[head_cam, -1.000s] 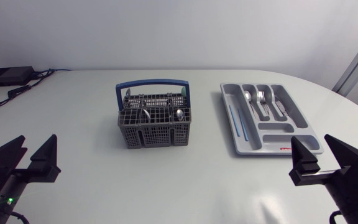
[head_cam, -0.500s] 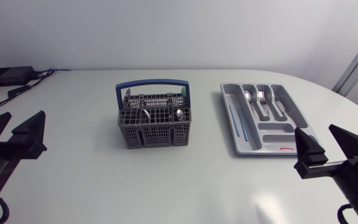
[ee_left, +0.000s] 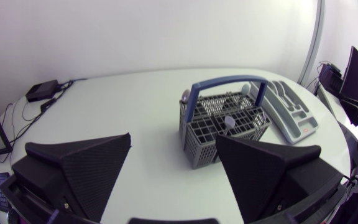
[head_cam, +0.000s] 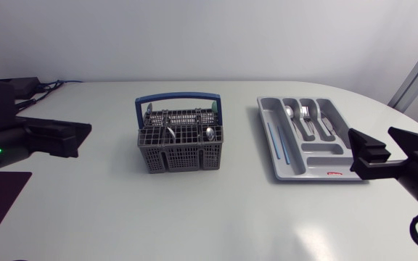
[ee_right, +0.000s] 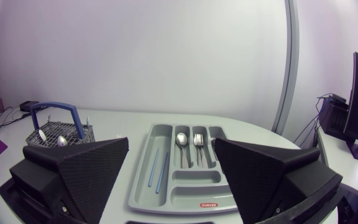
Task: Unload the cutlery basket into the drawer organizer.
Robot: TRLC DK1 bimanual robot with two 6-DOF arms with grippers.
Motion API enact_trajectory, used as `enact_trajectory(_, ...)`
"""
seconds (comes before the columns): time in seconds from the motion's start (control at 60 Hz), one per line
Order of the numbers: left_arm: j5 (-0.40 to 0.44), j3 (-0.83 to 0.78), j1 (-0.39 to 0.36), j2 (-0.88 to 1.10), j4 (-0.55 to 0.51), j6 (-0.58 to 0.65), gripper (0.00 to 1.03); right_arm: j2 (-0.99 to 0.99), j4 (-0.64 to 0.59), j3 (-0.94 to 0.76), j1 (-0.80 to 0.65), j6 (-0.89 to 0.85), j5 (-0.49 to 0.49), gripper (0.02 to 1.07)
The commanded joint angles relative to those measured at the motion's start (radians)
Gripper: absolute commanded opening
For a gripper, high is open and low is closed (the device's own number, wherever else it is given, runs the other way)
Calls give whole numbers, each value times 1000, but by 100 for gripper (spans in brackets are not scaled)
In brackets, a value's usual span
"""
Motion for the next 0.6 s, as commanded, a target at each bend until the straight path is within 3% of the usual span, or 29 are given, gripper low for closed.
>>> enact_trajectory(0.0, -7, 67, -27, 90, -52, -24, 92, 65, -37, 53, 11, 40, 15, 102)
enact_trajectory(0.117, -4, 152, -54, 181, -140, -67, 91, 88, -47, 60, 31, 74, 20, 102)
enact_trajectory(0.367, -4, 376, -211, 424, -357, -137, 92, 90, -41, 56, 83, 109, 54, 102)
enact_trajectory(0.583, -5, 520, -280, 618, -430, -248, 90, 91, -27, 42, 86, 120, 54, 102)
